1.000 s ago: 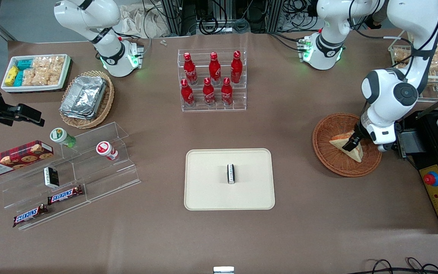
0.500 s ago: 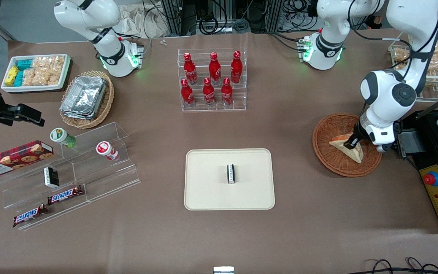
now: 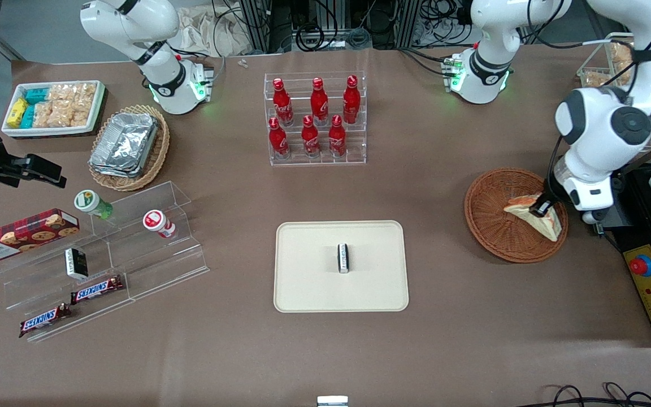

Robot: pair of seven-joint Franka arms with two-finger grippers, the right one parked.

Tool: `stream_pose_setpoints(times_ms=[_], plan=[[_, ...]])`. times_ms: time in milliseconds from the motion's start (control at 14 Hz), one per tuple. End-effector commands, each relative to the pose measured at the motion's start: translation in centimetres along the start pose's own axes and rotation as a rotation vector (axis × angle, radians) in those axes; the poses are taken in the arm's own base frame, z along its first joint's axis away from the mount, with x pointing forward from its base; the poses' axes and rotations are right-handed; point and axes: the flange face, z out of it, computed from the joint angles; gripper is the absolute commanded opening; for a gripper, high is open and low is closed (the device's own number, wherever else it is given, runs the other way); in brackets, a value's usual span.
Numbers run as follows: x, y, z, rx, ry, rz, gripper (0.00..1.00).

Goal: Place sandwich from basket to tray
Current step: 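Lift the sandwich out of the basket with the left gripper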

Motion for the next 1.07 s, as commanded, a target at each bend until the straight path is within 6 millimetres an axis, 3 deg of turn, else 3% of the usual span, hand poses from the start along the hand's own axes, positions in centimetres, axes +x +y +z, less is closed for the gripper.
stream_pose_setpoints(times_ms=[0, 214, 357, 429, 643, 786, 1000], plan=[[1.5, 5.4, -8.0, 0.06, -0.027, 0.036, 0.0], [0.2, 11.2, -15.6, 0.05, -0.048, 0.113, 0.0], [-2.4, 15.3, -18.3, 0.018, -0.037, 0.22, 0.0], [-4.7, 17.6, -17.9, 0.017, -0.028, 0.33, 0.0], [-10.7, 23.1, -12.4, 0.027, -0.054, 0.524, 0.0], [-12.2, 25.1, -9.2, 0.011, -0.047, 0.571, 0.0], [-16.4, 28.3, -3.4, 0.016, -0.018, 0.708, 0.0]])
